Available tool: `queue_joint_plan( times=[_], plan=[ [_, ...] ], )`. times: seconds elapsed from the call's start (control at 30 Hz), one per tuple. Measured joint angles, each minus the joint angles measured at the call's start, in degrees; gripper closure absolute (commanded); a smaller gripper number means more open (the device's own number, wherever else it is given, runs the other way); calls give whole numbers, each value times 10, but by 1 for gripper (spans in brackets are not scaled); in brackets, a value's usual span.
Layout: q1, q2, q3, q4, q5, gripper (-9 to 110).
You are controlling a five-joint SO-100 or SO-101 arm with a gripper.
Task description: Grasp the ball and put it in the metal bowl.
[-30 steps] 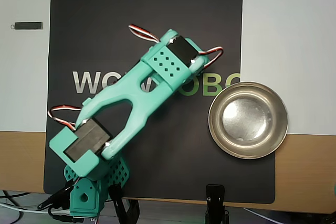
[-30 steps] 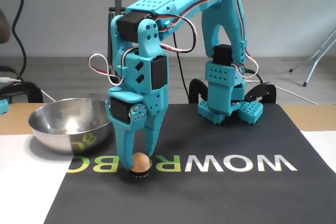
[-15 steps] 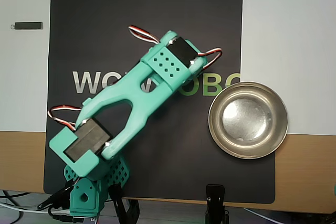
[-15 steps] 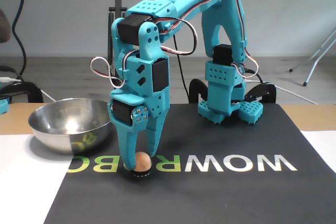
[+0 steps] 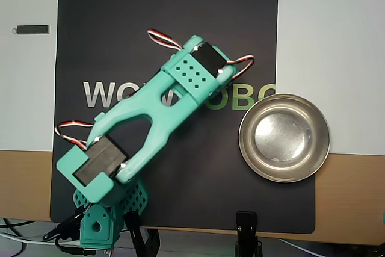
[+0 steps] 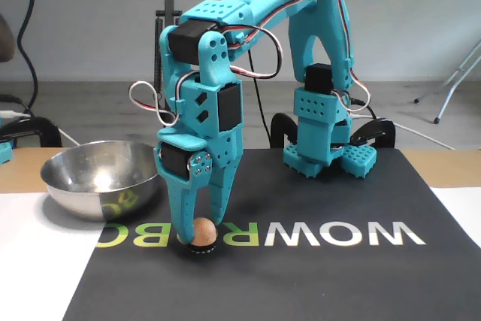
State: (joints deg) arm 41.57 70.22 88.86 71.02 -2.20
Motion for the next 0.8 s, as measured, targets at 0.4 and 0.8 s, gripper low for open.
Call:
queue_joint_plan(
  times=[0.4, 0.8],
  plan=[
    [0, 0, 0, 0, 0, 78],
    [0, 0, 0, 3, 0, 78]
  ],
)
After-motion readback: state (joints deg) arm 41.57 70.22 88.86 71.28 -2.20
